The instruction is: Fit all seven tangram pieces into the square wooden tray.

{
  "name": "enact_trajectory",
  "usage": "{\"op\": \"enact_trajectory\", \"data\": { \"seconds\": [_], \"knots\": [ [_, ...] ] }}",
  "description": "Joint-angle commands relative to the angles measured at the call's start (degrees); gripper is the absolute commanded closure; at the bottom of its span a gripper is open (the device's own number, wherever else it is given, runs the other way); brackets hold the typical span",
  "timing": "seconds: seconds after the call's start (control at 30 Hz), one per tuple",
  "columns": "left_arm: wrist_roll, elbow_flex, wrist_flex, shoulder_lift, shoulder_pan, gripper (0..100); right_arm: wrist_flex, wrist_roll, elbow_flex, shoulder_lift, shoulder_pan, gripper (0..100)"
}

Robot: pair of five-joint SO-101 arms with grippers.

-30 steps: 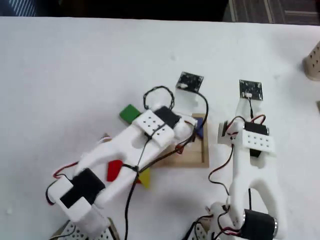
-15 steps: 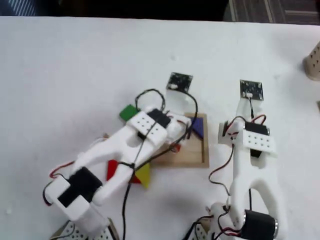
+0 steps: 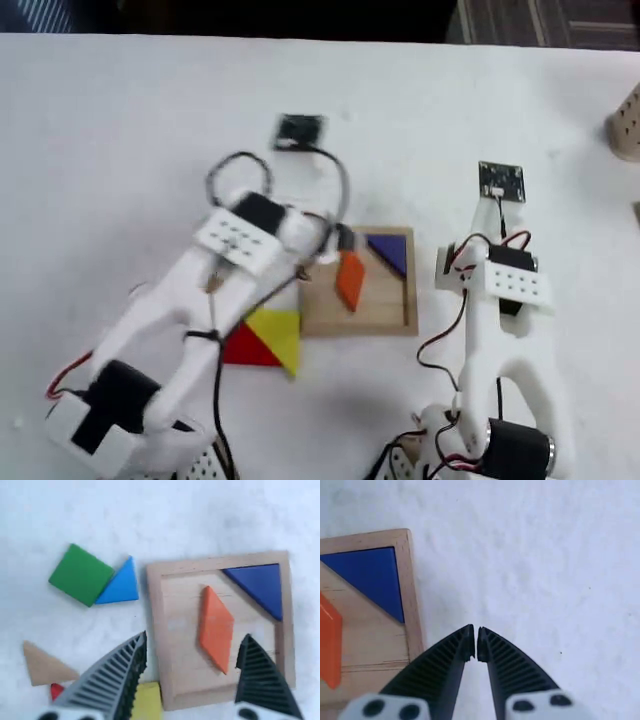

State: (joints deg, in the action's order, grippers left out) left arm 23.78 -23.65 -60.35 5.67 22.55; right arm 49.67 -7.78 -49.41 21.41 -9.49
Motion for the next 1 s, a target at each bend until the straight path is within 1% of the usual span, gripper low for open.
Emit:
{"op": "enact_trajectory", "data": {
  "seconds": [0.0,0.03,0.1,0.27,0.3,0.43,0.6,0.7,0.77,0.87,0.97],
  "knots": [
    [-0.3,-3.3,4.8,3.0,-1.6,71,-0.9,-0.7,0.4,2.1,-0.1,97.4],
    [-0.2,-4.7,6.3,3.0,-1.5,71,-0.9,-0.7,0.4,2.1,-0.1,97.4],
    [-0.2,-7.1,9.0,3.0,0.1,75,-0.9,-0.7,0.4,2.2,-0.1,97.4],
    [-0.6,-11.7,14.3,2.9,4.5,96,-0.9,-0.7,0.4,2.2,-0.1,97.4],
    [-0.6,-12.0,15.5,2.9,4.6,99,-0.9,-0.7,0.4,2.2,-0.1,97.4],
    [-0.6,-12.5,18.8,2.3,4.4,93,-0.9,-0.7,0.3,2.2,-0.1,97.4],
    [-0.3,-8.2,19.8,-6.2,5.0,96,-0.9,-0.7,0.2,2.2,-0.1,97.4],
    [-0.5,-2.9,18.5,-13.0,5.2,98,-0.9,-0.7,0.2,2.2,-0.1,97.4],
    [-0.6,0.6,16.1,-15.6,6.1,98,-0.9,-0.7,0.2,2.2,-0.1,97.4],
    [-0.6,5.1,10.6,-15.9,7.0,98,-0.9,-0.7,0.3,2.2,-0.1,97.4],
    [-0.6,6.8,9.5,-16.6,9.0,98,-0.9,-0.8,0.3,2.2,-0.1,97.4]
  ]
}}
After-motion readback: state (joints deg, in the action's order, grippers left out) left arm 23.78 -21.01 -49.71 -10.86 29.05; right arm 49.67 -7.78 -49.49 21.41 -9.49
